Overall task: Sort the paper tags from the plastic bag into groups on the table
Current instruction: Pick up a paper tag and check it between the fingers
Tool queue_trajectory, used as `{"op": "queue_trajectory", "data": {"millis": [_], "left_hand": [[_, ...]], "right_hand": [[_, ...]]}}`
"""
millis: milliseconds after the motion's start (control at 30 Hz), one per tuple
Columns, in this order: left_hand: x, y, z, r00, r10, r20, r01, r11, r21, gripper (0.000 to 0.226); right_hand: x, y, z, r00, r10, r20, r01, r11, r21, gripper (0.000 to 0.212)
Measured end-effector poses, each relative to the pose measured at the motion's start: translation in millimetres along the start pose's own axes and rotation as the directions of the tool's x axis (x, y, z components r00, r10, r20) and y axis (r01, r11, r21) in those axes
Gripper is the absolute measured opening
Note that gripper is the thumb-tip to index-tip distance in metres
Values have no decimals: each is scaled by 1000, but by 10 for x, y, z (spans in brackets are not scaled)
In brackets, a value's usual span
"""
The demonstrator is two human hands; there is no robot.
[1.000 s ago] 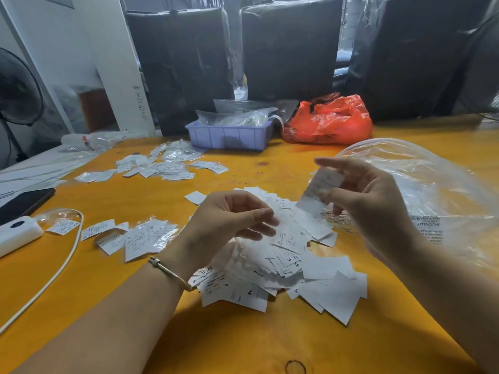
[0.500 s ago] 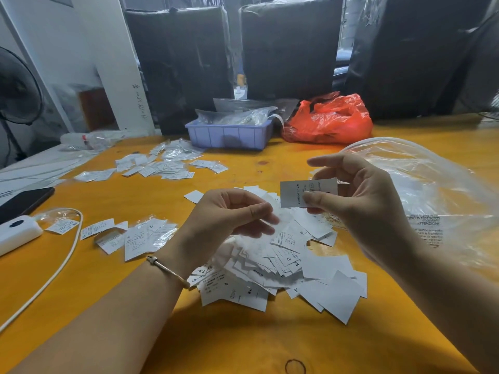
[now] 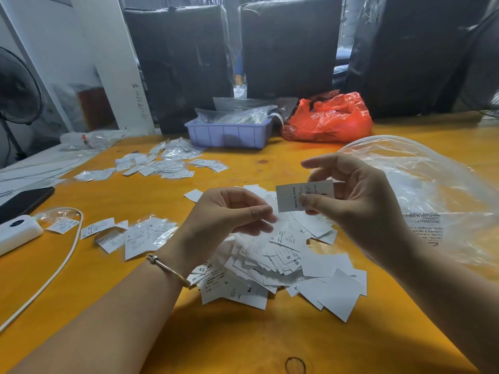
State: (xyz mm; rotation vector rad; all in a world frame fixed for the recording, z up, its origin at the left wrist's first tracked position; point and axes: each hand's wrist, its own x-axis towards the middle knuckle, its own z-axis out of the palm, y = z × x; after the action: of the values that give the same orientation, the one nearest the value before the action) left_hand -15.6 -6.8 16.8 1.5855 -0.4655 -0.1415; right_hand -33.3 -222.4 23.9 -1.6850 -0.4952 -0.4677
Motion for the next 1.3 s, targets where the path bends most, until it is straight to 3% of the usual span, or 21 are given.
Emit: {"op": "queue_trajectory", "data": {"millis": [167,567,733,1300], "left_hand": [[-4,2,-4,1000,3,8,-3,1000,-2,25],[-8,-3,-18,1000,25,3,-25,1000,17,15],[-8,5,-23,999,25,21,-25,1000,13,21],[-7,-23,-24,999,25,31,-25,1000,8,17]], "right_hand": [[0,-19,-12,998,-44,-47,42,998,-46,40],[-40,-40,50,999,-35,41,41,989,-141,42],[-37,-31,31,998,-48,29,52,979,-199,39],[-20,-73,2,994,-96,-43,90,987,-131,38]]}}
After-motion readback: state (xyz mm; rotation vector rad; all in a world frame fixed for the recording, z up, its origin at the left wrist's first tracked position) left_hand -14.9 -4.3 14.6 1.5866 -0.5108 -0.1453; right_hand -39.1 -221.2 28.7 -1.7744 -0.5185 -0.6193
